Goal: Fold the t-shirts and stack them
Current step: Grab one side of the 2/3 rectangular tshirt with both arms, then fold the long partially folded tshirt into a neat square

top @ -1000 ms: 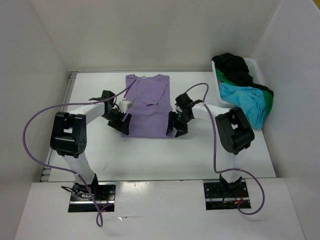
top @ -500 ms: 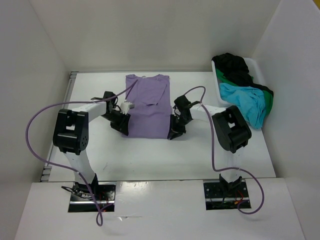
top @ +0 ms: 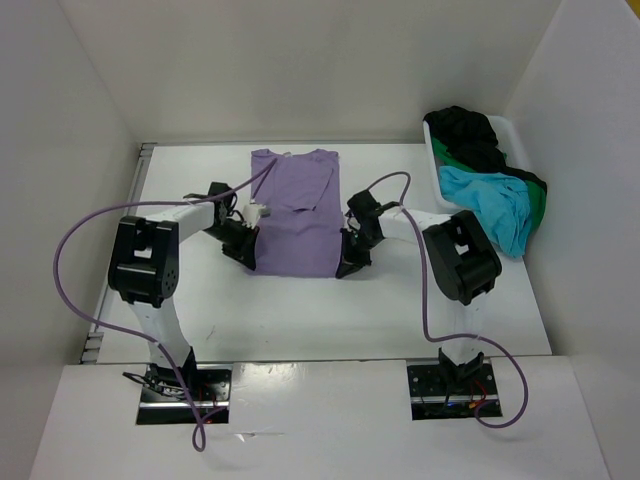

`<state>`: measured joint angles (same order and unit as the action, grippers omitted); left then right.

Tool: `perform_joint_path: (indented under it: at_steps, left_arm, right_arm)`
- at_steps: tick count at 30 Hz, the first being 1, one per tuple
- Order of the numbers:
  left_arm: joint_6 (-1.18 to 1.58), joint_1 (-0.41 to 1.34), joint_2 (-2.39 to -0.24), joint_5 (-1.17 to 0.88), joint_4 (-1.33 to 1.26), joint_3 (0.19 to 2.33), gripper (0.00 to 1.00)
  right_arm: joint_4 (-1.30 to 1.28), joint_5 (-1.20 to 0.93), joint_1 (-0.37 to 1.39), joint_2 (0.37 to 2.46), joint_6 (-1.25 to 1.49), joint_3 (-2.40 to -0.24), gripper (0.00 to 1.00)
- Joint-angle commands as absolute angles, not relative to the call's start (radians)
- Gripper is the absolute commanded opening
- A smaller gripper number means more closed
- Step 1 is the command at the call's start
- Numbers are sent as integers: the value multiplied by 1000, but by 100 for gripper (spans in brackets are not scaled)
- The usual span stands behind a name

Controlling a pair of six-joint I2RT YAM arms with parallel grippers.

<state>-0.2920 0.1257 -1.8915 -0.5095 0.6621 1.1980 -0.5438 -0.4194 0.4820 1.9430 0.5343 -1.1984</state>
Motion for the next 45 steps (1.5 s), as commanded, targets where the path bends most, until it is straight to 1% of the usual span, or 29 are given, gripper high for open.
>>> perform_joint_path:
  at_steps: [1,5,10,12,15,20,22,25,27,30,35,38,40,45]
  left_arm:
    - [-371,147,-1810,-486,718,1204,0]
    - [-445,196,-1752,-413,807,1181,0]
    - [-521,262,-1680,-365,945,1180,0]
    - [-532,262,-1642,-356,980,1189,0]
    - [-557,272,-1591,-368,1076,1189,0]
    - [-583,272,-1533,-368,1224,1265,0]
    - [-594,272,-1514,-397,1301,1298,0]
    - [-508,272,-1490,-368,1301,1307,0]
    - [-499,272,-1480,-357,1301,1319,0]
    - [-499,272,-1522,-408,1301,1405,0]
    - [-457,183,-1735,-552,1301,1590,0]
    - [-448,154,-1834,-563,1301,1687,0]
    - [-437,134,-1908,-594,1301,1739,0]
    - [-404,54,-2049,-667,1301,1949,0]
  right_arm:
    - [-567,-330,483,1860,502,-1215,0]
    - [-607,-308,505,1761,502,-1169,0]
    - [-667,-290,587,1603,526,-1100,0]
    - [-699,-290,630,1563,551,-1091,0]
    - [-747,-281,684,1482,586,-1091,0]
    - [-808,-270,767,1346,676,-1091,0]
    - [-818,-293,793,1313,715,-1091,0]
    - [-828,-305,805,1263,745,-1123,0]
    - [-838,-305,805,1250,746,-1163,0]
    - [-838,-305,805,1296,726,-1213,0]
    - [-828,-305,694,1423,637,-1296,0]
    - [-807,-342,608,1494,592,-1342,0]
    - [-778,-353,574,1552,565,-1376,0]
    - [-767,-362,499,1675,522,-1475,0]
